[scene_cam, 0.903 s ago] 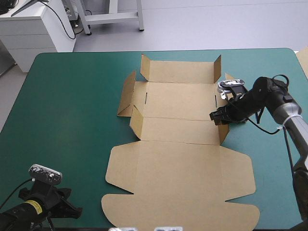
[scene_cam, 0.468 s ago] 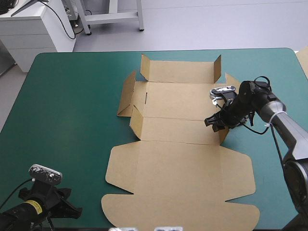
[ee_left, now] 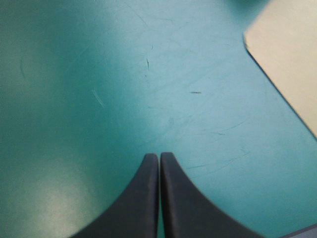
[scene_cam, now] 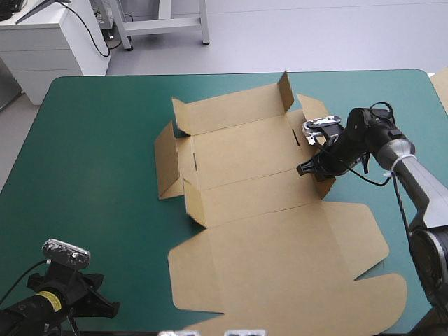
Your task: Fold the box
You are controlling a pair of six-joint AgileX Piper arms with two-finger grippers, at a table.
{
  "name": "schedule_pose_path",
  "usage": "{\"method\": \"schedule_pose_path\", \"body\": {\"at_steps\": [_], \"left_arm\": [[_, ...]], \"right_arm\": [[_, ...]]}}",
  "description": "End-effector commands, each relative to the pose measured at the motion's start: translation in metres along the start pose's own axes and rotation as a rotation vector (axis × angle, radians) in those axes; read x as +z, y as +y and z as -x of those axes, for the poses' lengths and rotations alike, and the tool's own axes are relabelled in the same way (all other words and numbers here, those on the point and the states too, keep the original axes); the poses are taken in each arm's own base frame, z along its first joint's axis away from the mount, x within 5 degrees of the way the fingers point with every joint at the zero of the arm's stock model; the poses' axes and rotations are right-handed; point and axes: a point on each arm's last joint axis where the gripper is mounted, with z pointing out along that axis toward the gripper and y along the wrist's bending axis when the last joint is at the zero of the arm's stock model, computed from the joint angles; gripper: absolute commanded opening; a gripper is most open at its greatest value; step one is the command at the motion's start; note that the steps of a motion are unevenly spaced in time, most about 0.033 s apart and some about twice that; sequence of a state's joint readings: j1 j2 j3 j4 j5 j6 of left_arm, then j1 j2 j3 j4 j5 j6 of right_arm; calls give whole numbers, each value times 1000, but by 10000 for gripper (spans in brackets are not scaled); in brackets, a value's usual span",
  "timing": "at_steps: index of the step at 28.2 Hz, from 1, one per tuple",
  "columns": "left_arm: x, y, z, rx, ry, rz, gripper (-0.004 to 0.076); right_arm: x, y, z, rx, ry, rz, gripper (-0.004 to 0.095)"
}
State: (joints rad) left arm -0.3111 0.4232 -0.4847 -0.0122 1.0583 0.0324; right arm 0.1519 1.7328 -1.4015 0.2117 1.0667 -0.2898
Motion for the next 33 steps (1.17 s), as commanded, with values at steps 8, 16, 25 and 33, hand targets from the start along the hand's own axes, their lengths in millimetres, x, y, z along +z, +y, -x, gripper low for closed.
{"method": "schedule_pose_path", "body": {"at_steps": [8,16,25,33], "left_arm": [[-6,0,10,-5,-67,1,-8],[-6,0,10,-5,-67,1,-8],[-6,0,10,-5,-67,1,-8],[-6,0,10,-5,-67,1,-8]], "right_arm": [[-44,3,28,-265,-204,-60,-21],[-29,7,58,-479,-218,-64,-21],[-9,49,89,-778,-179,-30,-21],[-9,97,102,-961,-267,-16,-21]]}}
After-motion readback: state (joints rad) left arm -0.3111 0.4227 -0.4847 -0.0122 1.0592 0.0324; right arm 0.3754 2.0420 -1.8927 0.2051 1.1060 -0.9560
